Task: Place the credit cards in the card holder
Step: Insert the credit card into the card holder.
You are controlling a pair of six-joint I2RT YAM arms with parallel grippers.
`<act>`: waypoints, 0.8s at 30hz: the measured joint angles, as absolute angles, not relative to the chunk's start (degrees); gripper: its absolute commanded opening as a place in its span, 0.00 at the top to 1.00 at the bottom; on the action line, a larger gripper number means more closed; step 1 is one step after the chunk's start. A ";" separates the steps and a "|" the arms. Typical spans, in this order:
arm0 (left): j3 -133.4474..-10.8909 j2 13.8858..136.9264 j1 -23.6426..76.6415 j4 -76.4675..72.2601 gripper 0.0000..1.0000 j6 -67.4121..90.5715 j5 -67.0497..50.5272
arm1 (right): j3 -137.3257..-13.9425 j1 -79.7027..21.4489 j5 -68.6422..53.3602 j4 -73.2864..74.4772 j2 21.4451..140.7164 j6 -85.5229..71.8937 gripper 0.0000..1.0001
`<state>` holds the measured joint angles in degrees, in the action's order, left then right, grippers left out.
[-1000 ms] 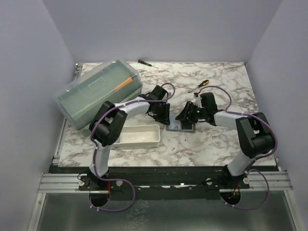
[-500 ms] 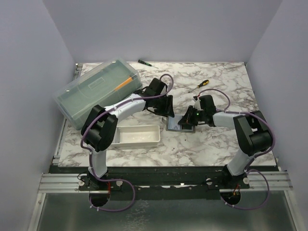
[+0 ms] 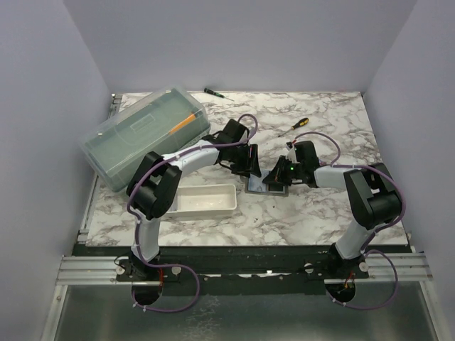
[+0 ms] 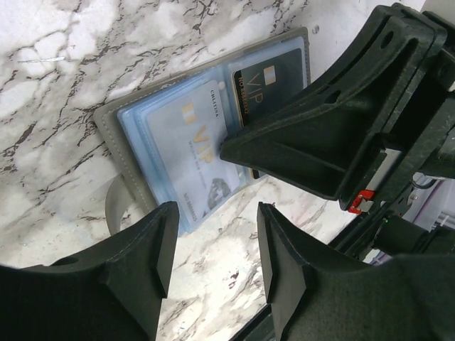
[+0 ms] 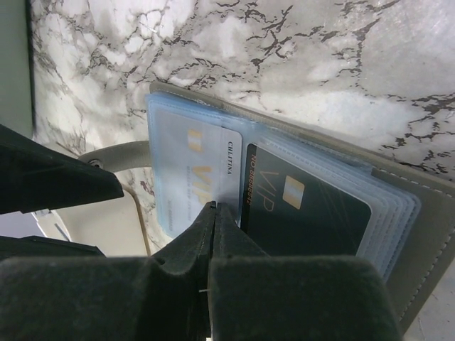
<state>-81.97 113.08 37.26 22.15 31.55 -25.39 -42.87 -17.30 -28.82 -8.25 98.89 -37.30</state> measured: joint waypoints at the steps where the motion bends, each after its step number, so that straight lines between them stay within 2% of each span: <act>1: -81.87 113.19 37.30 21.93 0.46 31.66 -25.19 | -42.81 -17.30 -28.73 -8.38 98.89 -37.50 1.00; 4: -81.65 113.43 37.45 21.32 0.47 31.70 -24.88 | -42.74 -17.30 -28.71 -8.69 98.98 -37.74 1.00; 9: -81.43 114.26 37.80 20.45 0.54 31.83 -24.77 | -42.68 -17.30 -28.69 -9.10 99.04 -38.00 1.00; 24: -80.23 115.79 38.11 19.27 0.52 32.14 -22.74 | -42.68 -17.30 -28.71 -9.37 99.13 -38.02 1.00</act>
<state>-80.23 115.79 38.11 19.27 32.14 -22.74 -42.68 -17.30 -28.71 -9.37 99.13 -38.02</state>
